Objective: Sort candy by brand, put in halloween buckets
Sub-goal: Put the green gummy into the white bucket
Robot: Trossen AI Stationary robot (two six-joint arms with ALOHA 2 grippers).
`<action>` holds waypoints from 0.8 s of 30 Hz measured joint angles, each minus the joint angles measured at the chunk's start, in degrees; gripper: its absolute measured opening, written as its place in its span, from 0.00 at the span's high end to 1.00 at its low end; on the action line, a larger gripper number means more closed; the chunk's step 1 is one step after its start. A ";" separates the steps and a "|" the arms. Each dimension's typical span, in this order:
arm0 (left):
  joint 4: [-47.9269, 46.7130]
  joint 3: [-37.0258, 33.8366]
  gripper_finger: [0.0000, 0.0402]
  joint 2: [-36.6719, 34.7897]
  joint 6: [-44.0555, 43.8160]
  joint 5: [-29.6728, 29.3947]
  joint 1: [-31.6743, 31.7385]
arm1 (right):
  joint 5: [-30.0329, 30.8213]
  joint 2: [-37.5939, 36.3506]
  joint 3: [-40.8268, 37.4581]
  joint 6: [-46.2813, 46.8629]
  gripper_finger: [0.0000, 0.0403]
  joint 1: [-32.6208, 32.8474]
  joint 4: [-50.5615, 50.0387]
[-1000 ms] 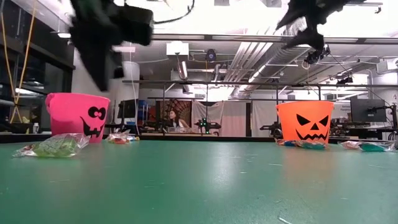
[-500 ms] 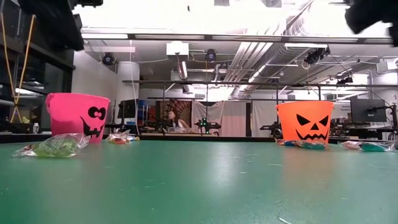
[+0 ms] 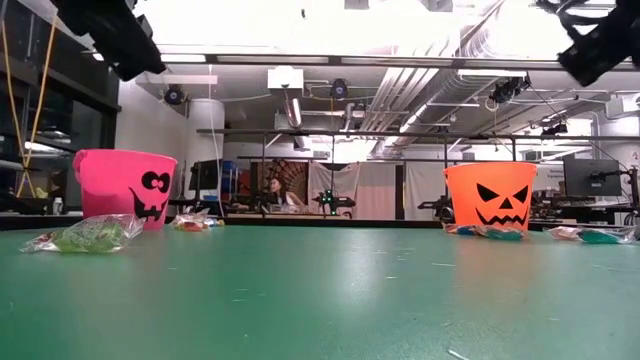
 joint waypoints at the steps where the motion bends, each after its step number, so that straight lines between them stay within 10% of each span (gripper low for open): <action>1: 0.23 0.00 0.88 -0.01 0.34 -0.01 0.11 | 0.82 0.83 0.00 -0.66 1.00 0.00 0.17; 17: 3.82 -0.04 0.88 0.02 -2.85 -4.17 0.09 | 5.65 2.82 0.05 -13.03 1.00 0.04 16.53; 24: 2.33 -0.07 0.88 2.15 -4.82 -4.92 0.14 | 9.11 1.11 7.37 -17.80 1.00 1.21 2.38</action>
